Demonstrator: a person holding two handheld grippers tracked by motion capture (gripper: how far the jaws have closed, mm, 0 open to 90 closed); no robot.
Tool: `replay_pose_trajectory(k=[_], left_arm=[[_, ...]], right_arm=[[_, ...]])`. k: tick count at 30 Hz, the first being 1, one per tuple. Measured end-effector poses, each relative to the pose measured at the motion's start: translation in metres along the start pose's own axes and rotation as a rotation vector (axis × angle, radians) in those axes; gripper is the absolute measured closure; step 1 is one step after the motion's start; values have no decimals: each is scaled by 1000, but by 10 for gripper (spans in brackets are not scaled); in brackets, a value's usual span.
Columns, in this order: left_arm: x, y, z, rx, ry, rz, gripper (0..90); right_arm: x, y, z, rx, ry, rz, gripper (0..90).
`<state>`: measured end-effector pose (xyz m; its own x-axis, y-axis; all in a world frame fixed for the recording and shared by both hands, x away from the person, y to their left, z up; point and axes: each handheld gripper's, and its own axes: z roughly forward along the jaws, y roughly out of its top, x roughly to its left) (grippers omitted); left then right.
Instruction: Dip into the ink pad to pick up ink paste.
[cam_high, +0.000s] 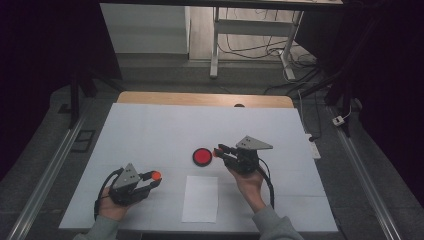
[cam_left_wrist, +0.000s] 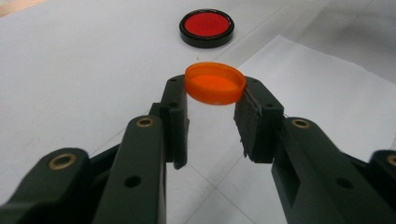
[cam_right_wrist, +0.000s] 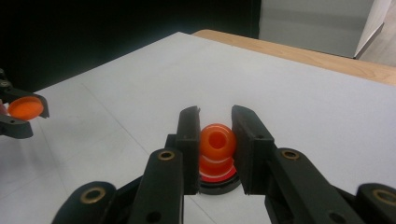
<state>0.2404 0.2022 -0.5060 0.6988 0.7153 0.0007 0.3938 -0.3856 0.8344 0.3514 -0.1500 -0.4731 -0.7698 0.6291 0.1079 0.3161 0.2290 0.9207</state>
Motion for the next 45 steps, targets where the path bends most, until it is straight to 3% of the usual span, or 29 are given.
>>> replay_pose_trajectory(k=[11, 23, 45], left_arm=[[-1, 0, 1, 9, -2, 0, 655], [-1, 0, 2, 11, -5, -5, 655], [1, -1, 3, 11, -9, -8, 655]], right_arm=[[-4, 0, 29, 42, -4, 15, 724], [-2, 0, 49, 89, -8, 2, 725], [-1, -10, 70, 157, -27, -15, 724]])
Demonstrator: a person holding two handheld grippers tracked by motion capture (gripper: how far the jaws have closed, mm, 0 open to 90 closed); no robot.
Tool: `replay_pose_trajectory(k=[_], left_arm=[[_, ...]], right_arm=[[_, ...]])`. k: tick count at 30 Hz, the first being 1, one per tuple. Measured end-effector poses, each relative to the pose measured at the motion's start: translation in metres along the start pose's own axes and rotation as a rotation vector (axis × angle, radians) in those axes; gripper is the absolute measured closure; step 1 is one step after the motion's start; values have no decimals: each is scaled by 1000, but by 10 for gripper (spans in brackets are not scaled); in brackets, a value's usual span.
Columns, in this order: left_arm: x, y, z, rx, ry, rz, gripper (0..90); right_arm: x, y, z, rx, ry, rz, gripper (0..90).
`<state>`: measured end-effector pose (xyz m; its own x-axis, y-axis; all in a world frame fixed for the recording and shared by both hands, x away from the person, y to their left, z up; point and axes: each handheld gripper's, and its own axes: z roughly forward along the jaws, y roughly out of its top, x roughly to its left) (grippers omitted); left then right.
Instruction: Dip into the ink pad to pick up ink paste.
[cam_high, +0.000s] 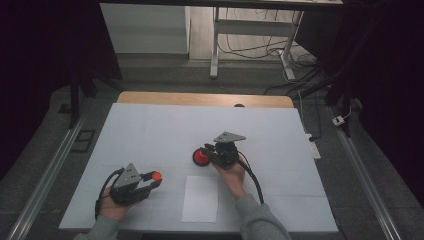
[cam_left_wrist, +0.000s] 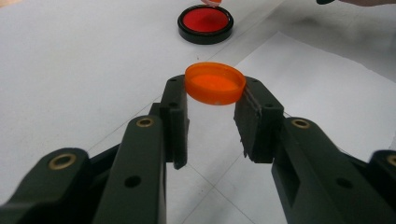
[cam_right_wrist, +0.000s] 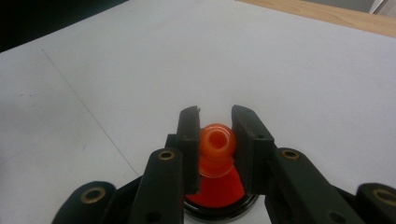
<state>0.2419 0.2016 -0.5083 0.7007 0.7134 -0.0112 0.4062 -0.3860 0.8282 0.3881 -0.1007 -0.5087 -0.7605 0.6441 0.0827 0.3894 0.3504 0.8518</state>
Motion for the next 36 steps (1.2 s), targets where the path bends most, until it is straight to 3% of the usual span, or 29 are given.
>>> replay_pose_trajectory(k=[23, 36], left_arm=[[0, 0, 1, 9, -7, -1, 655], [1, 0, 0, 5, -3, 0, 655]], right_arm=[[1, -4, 8, 38, -15, -22, 724], [5, -7, 14, 58, -33, -84, 729]])
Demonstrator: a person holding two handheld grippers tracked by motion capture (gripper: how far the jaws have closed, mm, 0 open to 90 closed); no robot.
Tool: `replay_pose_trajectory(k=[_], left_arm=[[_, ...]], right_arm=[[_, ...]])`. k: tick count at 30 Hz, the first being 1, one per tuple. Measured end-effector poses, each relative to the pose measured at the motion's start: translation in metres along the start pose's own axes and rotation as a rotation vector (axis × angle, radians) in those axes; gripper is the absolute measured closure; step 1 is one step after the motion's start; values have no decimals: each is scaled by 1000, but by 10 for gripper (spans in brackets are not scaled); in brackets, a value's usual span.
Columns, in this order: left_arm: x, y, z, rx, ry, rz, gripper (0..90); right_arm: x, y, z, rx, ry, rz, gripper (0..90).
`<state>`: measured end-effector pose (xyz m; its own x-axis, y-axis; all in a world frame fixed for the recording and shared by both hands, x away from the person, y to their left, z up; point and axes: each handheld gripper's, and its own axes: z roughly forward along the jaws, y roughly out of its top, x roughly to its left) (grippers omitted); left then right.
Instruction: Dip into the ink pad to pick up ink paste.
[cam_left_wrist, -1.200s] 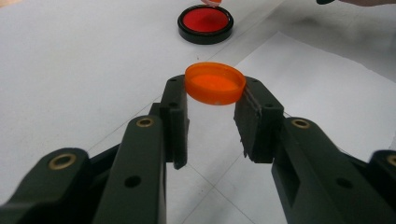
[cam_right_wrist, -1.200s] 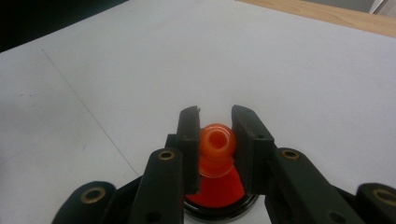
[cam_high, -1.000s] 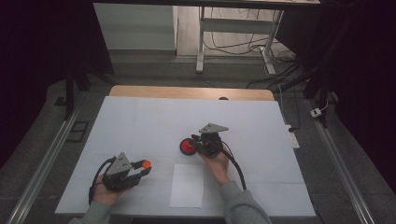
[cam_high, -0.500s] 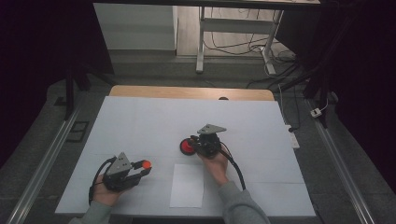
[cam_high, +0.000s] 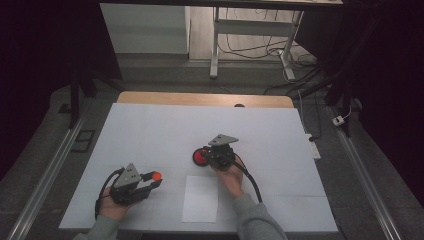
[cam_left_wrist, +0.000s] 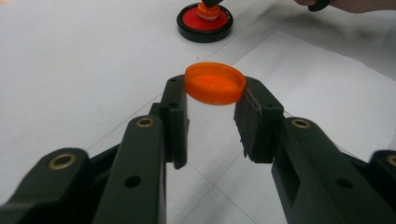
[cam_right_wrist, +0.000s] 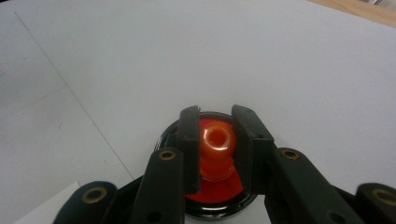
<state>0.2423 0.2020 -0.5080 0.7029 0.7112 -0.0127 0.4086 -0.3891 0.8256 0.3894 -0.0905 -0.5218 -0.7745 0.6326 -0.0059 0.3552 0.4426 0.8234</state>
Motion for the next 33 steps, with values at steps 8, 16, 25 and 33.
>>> replay_pose_trajectory(k=[8, 16, 25, 33], left_arm=[[0, 0, 1, 6, 3, 0, 655], [1, 0, -1, 0, 8, -1, 654], [1, 0, -1, 0, 8, -2, 655], [1, 0, -1, 1, 9, -2, 654]], right_arm=[[3, -1, 0, -1, -21, -13, 730], [6, -2, 0, -2, -39, -22, 731], [6, -4, 1, -16, -41, -22, 732], [8, -6, 1, -26, -51, -33, 732]])
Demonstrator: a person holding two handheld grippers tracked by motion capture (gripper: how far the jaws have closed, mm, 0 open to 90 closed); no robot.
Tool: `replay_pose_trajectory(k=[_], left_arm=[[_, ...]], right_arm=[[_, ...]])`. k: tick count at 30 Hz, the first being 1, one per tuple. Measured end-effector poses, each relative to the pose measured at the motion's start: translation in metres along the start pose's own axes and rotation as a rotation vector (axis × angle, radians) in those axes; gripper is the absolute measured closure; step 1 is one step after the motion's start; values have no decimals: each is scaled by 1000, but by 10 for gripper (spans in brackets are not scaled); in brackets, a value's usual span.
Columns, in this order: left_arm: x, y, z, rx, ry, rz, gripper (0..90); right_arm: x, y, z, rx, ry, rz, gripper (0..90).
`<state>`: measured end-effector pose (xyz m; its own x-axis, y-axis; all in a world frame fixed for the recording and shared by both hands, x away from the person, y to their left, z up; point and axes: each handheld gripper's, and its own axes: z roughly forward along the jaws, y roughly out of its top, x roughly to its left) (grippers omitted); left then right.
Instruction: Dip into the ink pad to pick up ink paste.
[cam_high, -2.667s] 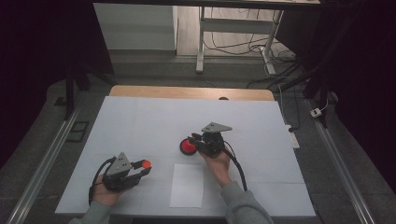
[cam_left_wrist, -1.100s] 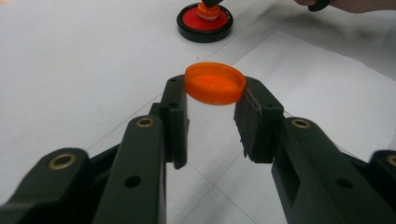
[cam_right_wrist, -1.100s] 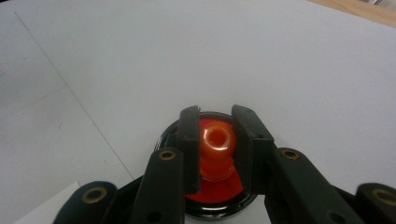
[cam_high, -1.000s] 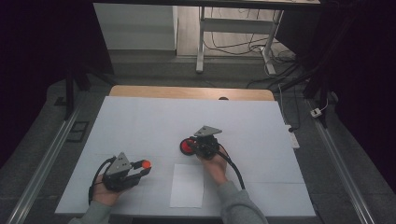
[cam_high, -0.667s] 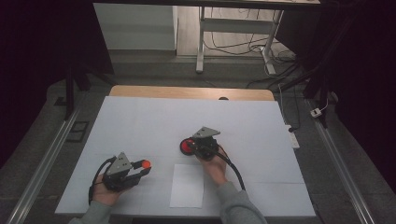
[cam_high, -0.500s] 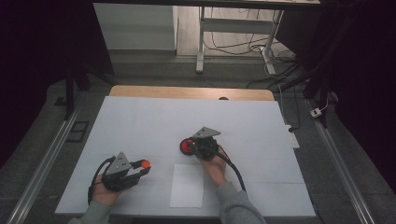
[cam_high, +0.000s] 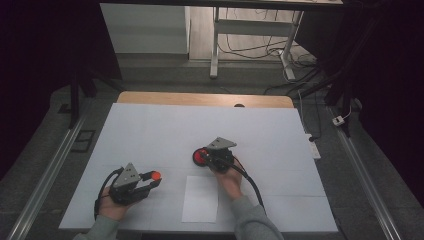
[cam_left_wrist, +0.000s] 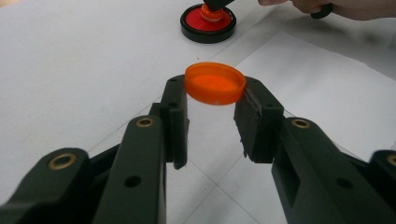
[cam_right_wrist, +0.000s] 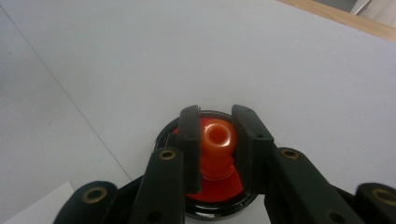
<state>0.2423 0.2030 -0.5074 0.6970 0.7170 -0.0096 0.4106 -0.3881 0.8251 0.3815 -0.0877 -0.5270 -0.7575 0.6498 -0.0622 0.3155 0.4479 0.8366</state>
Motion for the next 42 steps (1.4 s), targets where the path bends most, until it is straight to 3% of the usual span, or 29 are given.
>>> replay_pose_trajectory(k=[14, 15, 17, 18, 24, 31, 42], left_arm=[[0, 0, -1, -1, 2, 1, 654], [1, 0, -1, -1, 0, -1, 655], [2, -1, -1, -2, 0, -4, 654], [2, -1, -1, 1, 0, -5, 655], [4, -1, -2, -6, 2, -11, 654], [3, -1, -1, -3, 3, -11, 654], [4, -1, -2, -7, 1, -12, 653]], right_arm=[[0, 3, 0, 14, -1, 4, 728], [0, 4, -1, 5, 15, 9, 728], [-5, 6, -9, -102, 28, 102, 728], [-8, 9, -11, -125, 39, 133, 728], [-12, 19, -22, -144, 59, 141, 727], [-14, 24, -31, -134, 60, 123, 727], [-8, 22, -14, -36, 52, 66, 727]])
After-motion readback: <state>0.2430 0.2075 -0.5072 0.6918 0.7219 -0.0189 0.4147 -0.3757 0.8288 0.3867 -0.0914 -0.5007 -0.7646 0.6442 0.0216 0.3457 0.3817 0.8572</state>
